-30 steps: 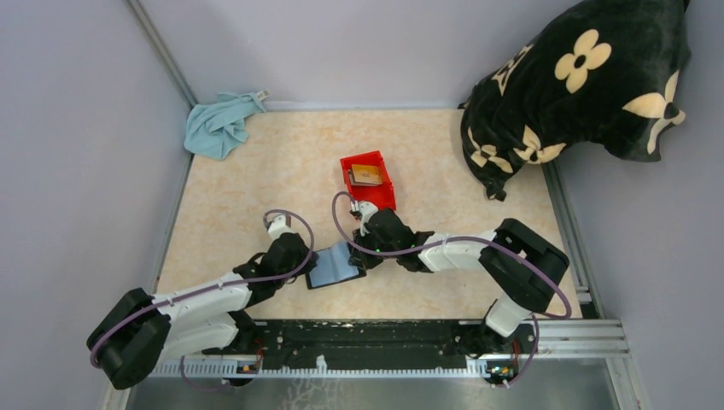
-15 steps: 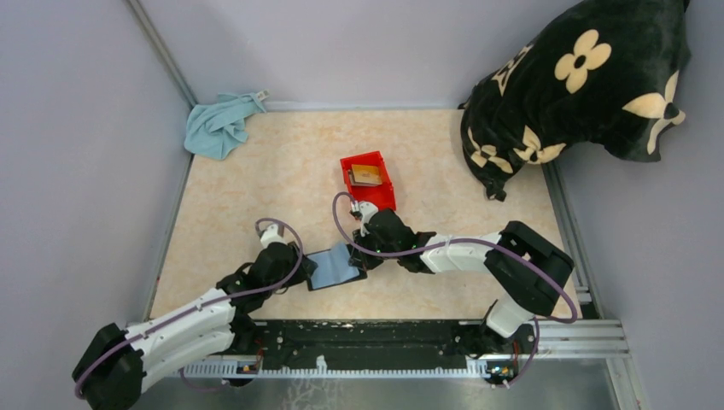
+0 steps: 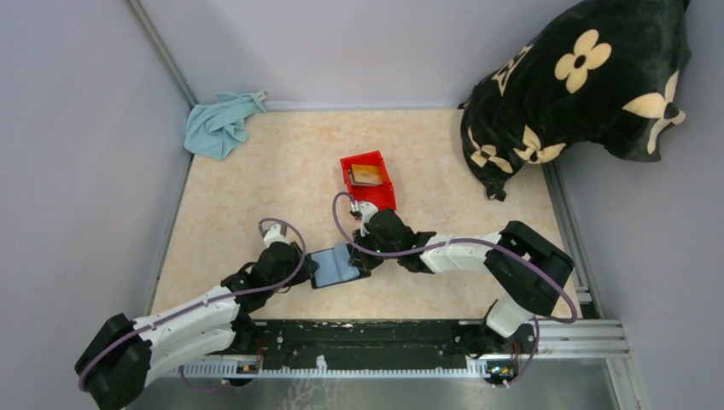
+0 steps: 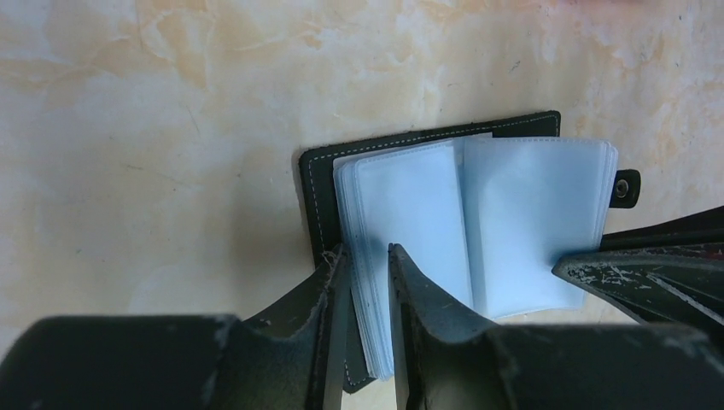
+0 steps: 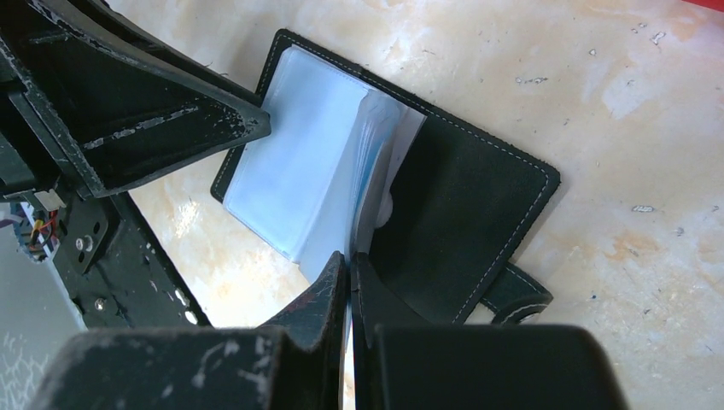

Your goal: Take the credit cards out of the card holder

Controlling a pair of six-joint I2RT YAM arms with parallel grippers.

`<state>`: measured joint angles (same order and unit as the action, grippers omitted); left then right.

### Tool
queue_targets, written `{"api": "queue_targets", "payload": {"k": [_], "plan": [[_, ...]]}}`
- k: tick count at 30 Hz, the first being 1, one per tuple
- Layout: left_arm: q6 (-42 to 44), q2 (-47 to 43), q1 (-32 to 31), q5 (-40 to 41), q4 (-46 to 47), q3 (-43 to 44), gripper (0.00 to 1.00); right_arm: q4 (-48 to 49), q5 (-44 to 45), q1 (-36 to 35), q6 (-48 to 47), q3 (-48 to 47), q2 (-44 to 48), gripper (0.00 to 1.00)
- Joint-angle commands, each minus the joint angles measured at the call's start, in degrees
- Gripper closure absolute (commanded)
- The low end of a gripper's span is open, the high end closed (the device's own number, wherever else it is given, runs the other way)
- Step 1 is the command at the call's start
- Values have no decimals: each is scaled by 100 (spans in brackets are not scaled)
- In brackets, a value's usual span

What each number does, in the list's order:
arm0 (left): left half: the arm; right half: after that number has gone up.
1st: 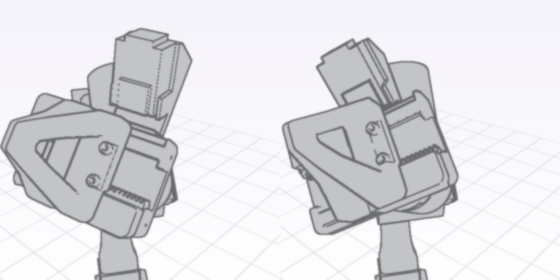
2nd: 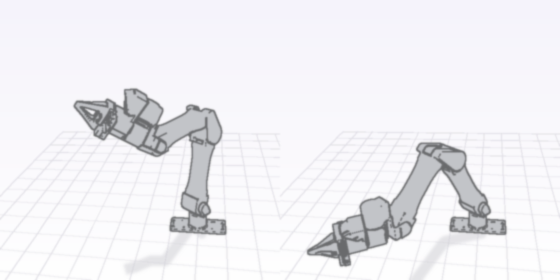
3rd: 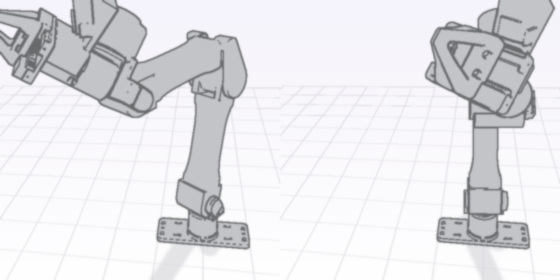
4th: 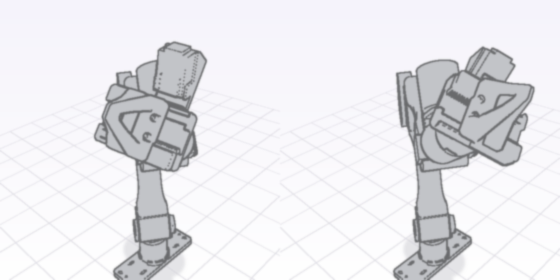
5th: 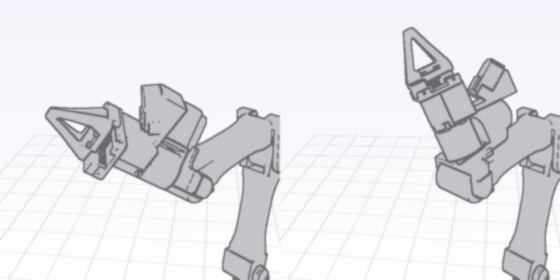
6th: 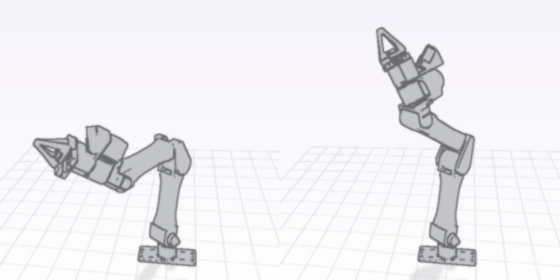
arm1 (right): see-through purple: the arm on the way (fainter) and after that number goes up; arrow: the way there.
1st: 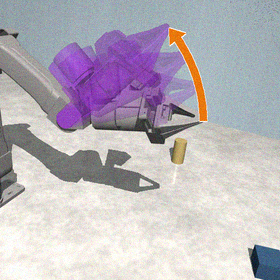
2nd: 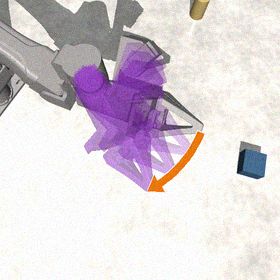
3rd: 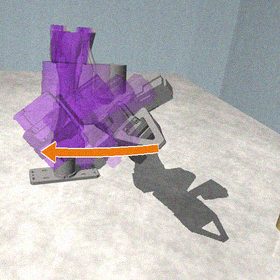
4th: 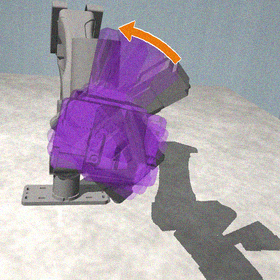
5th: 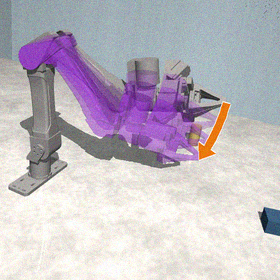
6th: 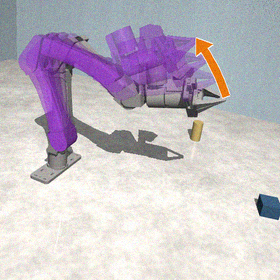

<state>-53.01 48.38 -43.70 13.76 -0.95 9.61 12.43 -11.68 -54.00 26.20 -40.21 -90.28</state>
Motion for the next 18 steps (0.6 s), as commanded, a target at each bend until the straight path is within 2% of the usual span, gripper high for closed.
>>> {"api": "queue_targets", "payload": {"k": [1,11,18], "plan": [[-58,273,-24,-565,257,-153,71,312,-61,-54,32,-120,4,100],[30,226,-24,-775,634,85,70,404,-117,-50,67,-84,-118,100],[27,588,-24,-919,1031,193,69,447,-124,-54,115,-21,-107,100]]}}
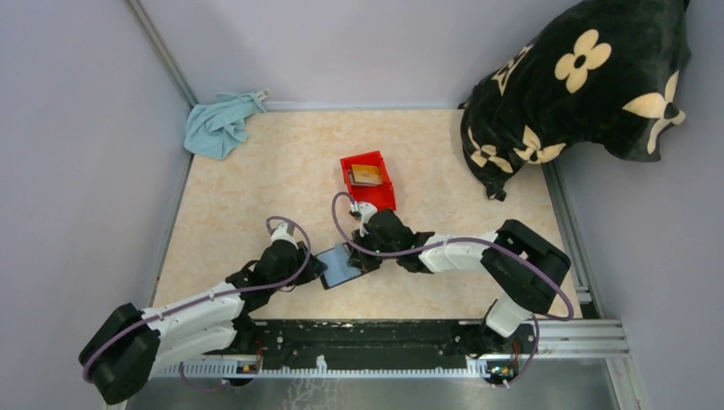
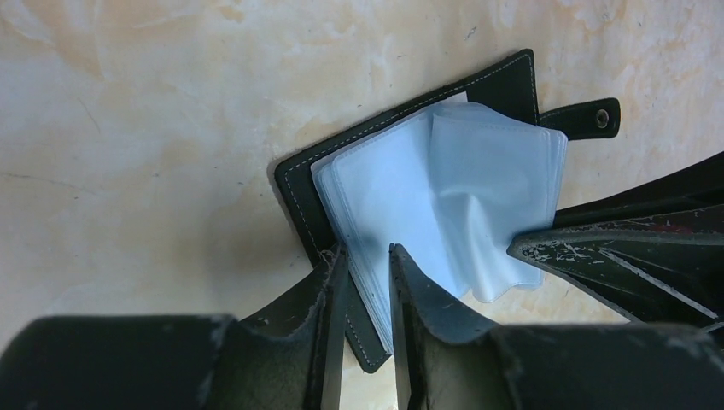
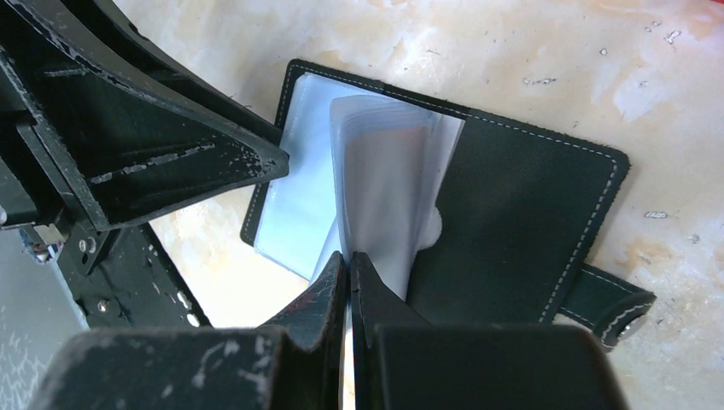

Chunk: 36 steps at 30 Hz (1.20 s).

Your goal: Take the credit cards out of the card holder

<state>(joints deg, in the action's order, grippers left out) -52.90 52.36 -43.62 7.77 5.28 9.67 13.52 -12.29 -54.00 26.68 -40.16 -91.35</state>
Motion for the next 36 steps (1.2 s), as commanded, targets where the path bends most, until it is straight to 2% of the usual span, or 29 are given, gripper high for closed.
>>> {"api": "queue_targets", "payload": {"k": [1,20,24,28,36], "plan": [[21,236,-33,-331,434,223,69,322,-54,-52,80,-12,22,100],[92,689,-33,-450,881,560,69,498,-250,284,251,369,446,100],[151,868,-33,-514,1077,653,78,677,-468,564,356,620,637,100],[237,1233,-33,-678,1284,858,100,612,-482,677,322,725,783,100],[296,1803,-31,-988,1546,1348,100,509,-450,758,291,847,1007,100]]}}
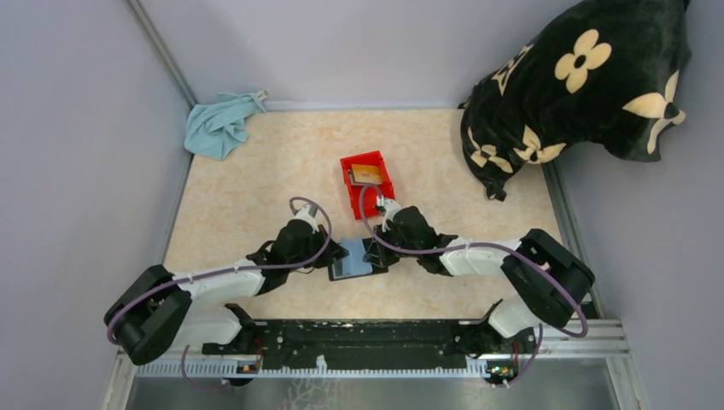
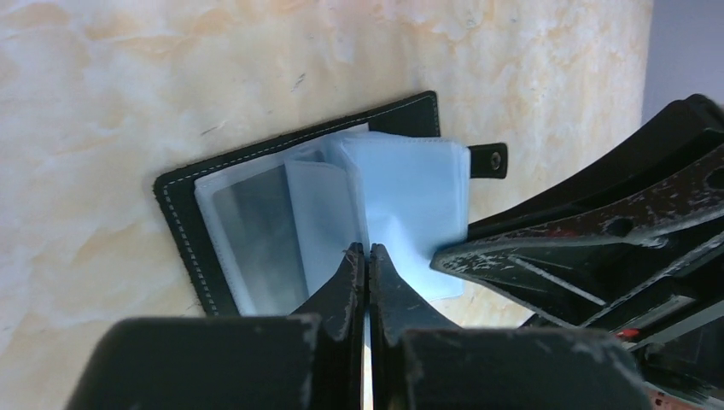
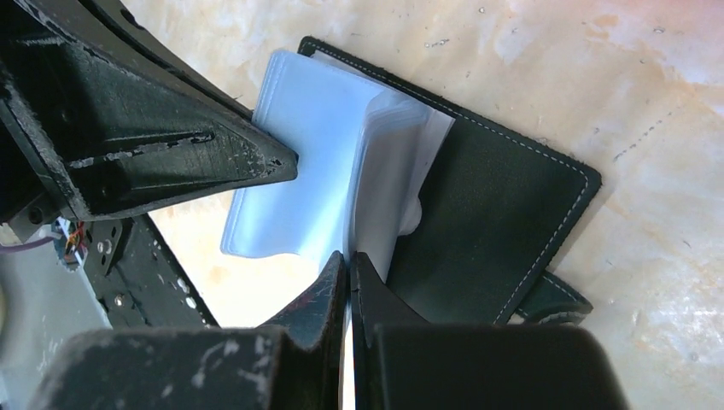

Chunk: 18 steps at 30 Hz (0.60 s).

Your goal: Take the credit cards out of the card holder

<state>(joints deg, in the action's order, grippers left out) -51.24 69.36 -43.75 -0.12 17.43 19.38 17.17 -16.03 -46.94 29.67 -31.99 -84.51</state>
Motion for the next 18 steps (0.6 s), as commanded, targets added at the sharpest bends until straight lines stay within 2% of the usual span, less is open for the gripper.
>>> {"api": "queue_targets", "payload": {"k": [1,2,4,6,10,18], "plan": [[151,98,-19,-199,281,452,100,93,-37,65,-13,37,366,100],[170,89,-20,-202,241,522,100,5,26,73,-26,28,417,99],[197,65,-22,-200,107,673,100,-209,162,87,-112,-3,522,79],[226,96,-25,-228,20,802,100,-465,376,93,-186,-31,671,66],[208,253,-28,-314,70,849,100,-820,848,138,-255,-41,1062,50],[176,527,-61,-392,47,880,100,-1299,1411,201,-365,-119,1494,49]]}}
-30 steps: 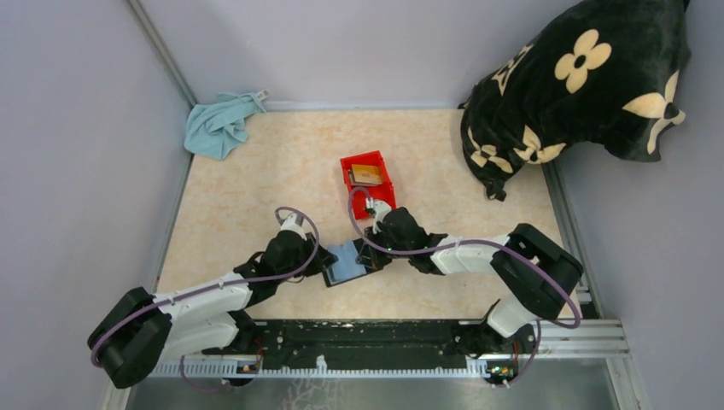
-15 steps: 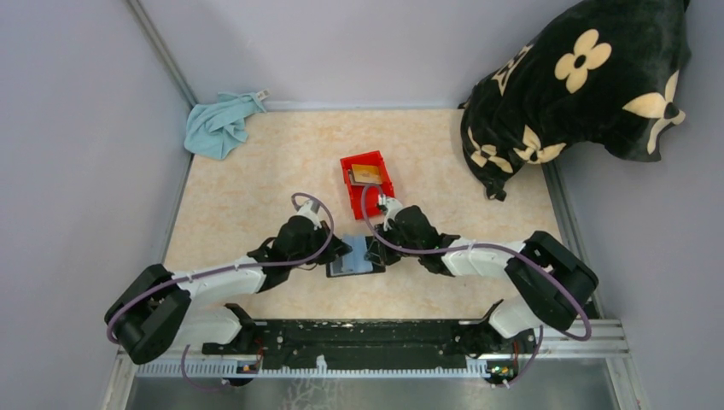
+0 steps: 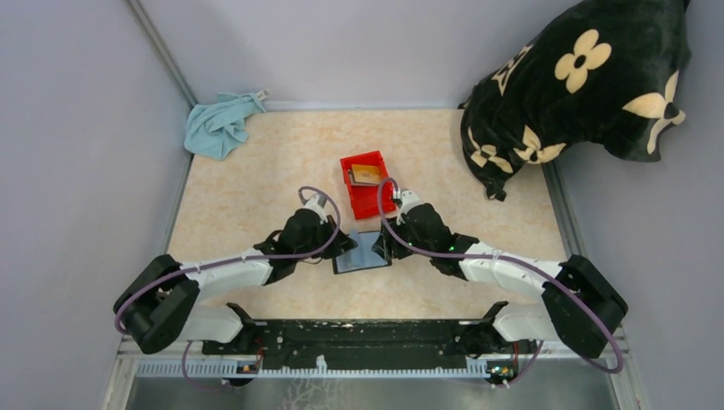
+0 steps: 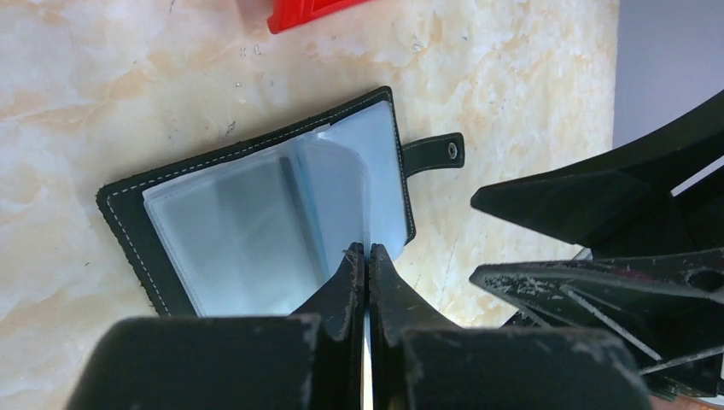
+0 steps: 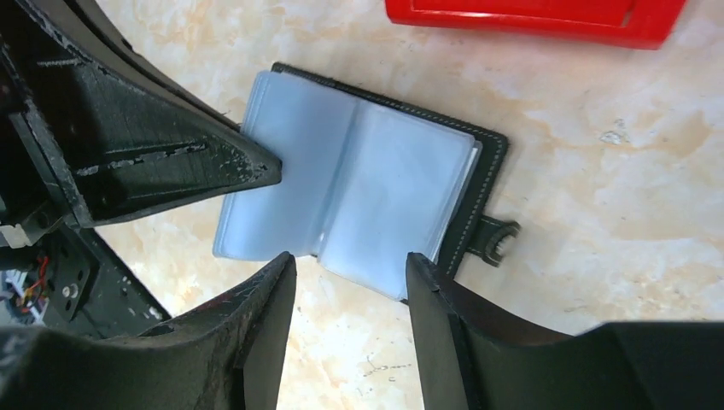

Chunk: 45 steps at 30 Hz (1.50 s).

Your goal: Take the credit cards out of the card holder

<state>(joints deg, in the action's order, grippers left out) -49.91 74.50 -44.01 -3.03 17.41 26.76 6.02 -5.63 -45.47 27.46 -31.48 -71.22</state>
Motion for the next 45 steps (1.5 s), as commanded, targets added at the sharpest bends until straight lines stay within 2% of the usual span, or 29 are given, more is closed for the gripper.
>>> {"api": "queue_targets", "payload": {"k": [1,16,22,26,30,36,38,41,45], "plan": [[60,-12,-37,-83,-66,171,100,-223,383,56,-146,-180,154,49],[868,-895,7,472,-2498,446,100,54,318,56,-145,-251,-185,53],[1107,-79,7,651,-3740,1468,100,66,286,56,-153,-238,-278,53],[1045,405,-72,511,-3791,1894,99,6,352,56,-154,-177,-197,53],[1010,697,-194,439,-3601,2092,89,-110,462,76,-171,-84,45,53],[904,1171,-543,457,-3493,2471,81,-236,455,225,-189,131,407,53],[859,1339,-681,462,-3459,2593,74,-280,454,283,-189,181,528,53],[794,1562,-875,448,-3384,2747,58,-363,472,359,-189,255,723,53],[709,1755,-1046,384,-3218,2836,46,-572,577,449,-189,313,1042,53]]}}
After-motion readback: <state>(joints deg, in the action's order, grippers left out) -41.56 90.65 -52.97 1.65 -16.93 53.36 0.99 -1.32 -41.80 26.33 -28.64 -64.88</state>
